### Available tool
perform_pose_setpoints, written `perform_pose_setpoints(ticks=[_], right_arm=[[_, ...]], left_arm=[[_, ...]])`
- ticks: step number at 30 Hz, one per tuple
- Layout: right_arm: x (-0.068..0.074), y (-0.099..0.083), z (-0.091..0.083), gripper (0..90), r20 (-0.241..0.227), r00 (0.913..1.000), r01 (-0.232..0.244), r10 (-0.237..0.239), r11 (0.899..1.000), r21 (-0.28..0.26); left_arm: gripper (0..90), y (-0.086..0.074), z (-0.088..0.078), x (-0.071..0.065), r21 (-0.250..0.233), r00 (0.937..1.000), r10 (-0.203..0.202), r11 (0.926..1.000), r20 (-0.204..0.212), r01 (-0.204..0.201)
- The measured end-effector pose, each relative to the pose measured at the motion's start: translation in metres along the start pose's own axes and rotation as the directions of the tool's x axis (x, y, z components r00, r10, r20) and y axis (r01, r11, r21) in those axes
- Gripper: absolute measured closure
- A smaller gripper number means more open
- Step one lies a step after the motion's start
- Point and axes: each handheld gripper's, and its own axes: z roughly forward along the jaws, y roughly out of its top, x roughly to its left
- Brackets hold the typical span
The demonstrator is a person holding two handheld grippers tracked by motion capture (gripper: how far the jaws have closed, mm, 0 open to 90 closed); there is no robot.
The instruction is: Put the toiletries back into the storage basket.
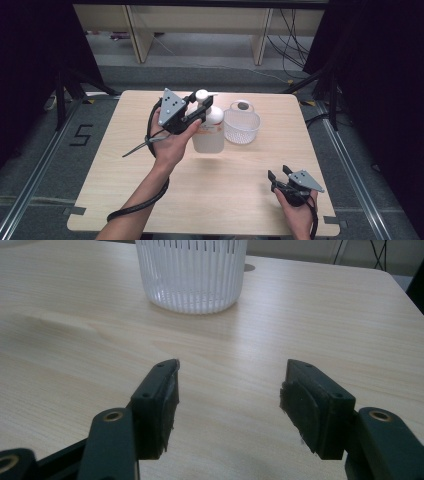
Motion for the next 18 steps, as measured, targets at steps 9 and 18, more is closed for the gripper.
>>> perform_pose_setpoints(ticks=[9,18], right_arm=[[0.000,0.000,0.000,40.0,-0.001,1.0000,-0.003,0.003,1.000,0.001],[0.000,0.000,0.000,40.0,0.000,1.0000,0.003,-0.003,1.000,0.001]], left_arm=[[59.0,0.001,0.006,0.000,-0.007,1.0000,-0.007,1.0000,0.004,0.007],[59.0,0.004,0.014,-0.001,-0.011,1.0000,-0.006,0.9999,0.008,0.006]])
